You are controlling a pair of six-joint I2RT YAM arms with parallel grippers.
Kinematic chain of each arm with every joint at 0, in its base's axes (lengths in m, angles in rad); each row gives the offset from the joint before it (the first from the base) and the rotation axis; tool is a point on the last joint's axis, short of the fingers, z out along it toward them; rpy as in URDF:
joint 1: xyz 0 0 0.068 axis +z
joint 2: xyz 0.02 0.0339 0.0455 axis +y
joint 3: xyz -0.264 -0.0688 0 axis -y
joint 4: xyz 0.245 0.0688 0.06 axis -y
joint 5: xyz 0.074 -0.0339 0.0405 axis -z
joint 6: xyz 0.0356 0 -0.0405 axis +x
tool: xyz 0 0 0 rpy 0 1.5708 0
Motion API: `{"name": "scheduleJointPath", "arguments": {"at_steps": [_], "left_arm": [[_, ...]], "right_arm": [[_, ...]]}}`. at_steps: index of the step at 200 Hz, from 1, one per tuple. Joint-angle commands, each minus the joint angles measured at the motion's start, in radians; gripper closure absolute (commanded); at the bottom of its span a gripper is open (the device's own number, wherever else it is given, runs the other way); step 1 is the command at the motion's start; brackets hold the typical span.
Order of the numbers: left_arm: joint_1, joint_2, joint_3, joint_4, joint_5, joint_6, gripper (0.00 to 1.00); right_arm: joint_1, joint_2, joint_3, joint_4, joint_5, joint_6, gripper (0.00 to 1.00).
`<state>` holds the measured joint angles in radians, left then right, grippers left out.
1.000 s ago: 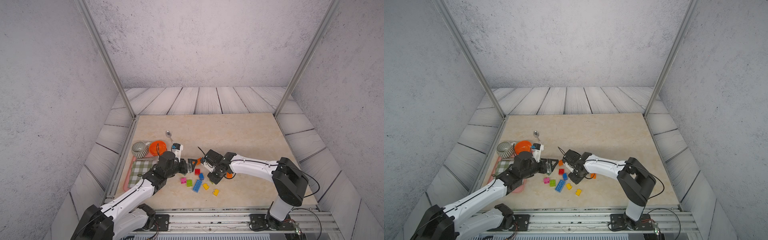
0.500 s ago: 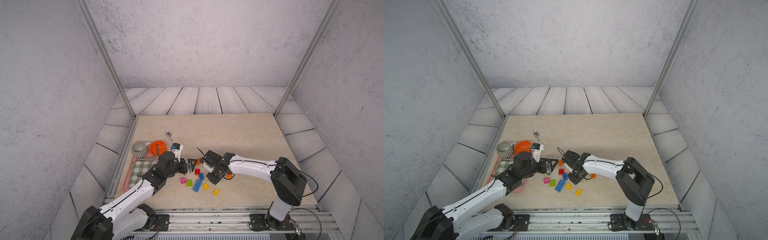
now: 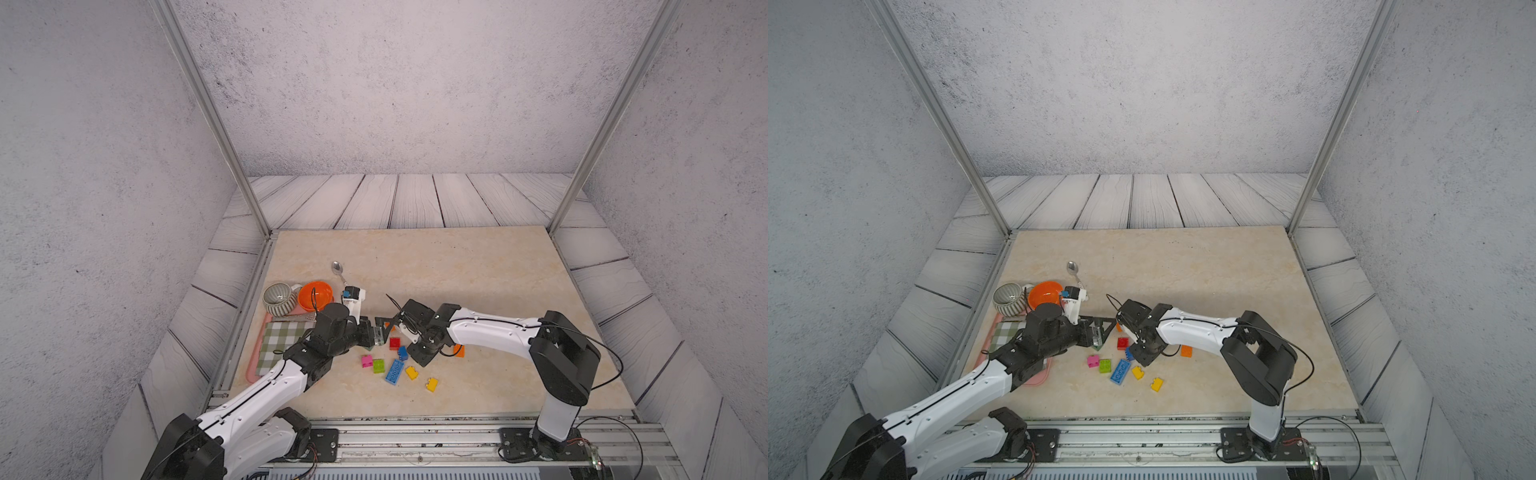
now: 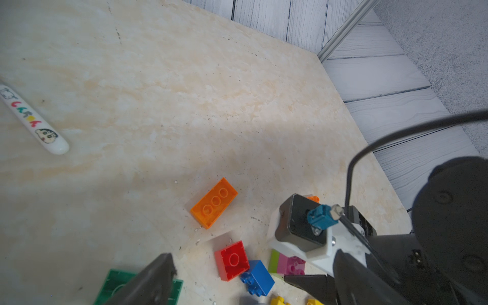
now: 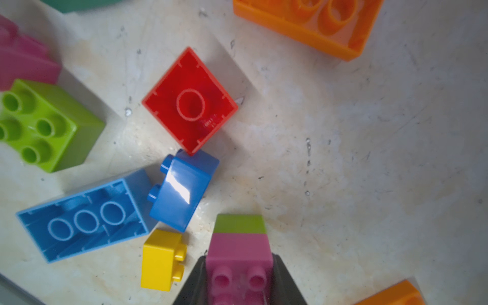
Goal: Assemble the letter p with lego
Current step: Assemble the lego brick with the lego brick.
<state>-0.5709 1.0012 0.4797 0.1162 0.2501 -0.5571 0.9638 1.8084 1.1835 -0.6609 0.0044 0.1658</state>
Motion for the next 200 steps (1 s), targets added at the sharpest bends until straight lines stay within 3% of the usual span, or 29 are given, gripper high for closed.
{"name": "scheduleJointPath", "arguments": {"at_steps": [1, 11, 47, 116, 165, 200], "left_arm": [[-0.003, -0.016, -0.012, 0.01, -0.017, 0.013, 0.02], [-0.003, -0.022, -0.013, 0.006, -0.024, 0.012, 0.02], [-0.003, -0.055, -0.024, -0.009, -0.059, 0.011, 0.02], [-0.003, -0.096, -0.043, -0.014, -0.12, 0.006, 0.02], [-0.001, -0.077, -0.001, -0.141, -0.277, -0.019, 0.02], [0.003, -0.035, 0.073, -0.317, -0.354, -0.118, 0.02]], "right_arm": [[0.007, 0.1, -0.073, -0.06, 0.015, 0.002, 1.0], [0.008, 0.089, -0.062, -0.074, 0.033, -0.007, 0.99], [0.008, 0.048, -0.022, -0.136, 0.069, -0.047, 0.73], [0.008, -0.064, 0.028, -0.166, 0.068, -0.055, 0.38], [0.007, -0.15, -0.005, -0.128, 0.086, -0.023, 0.28], [-0.012, -0.263, -0.065, -0.028, 0.079, 0.067, 0.24]]}}
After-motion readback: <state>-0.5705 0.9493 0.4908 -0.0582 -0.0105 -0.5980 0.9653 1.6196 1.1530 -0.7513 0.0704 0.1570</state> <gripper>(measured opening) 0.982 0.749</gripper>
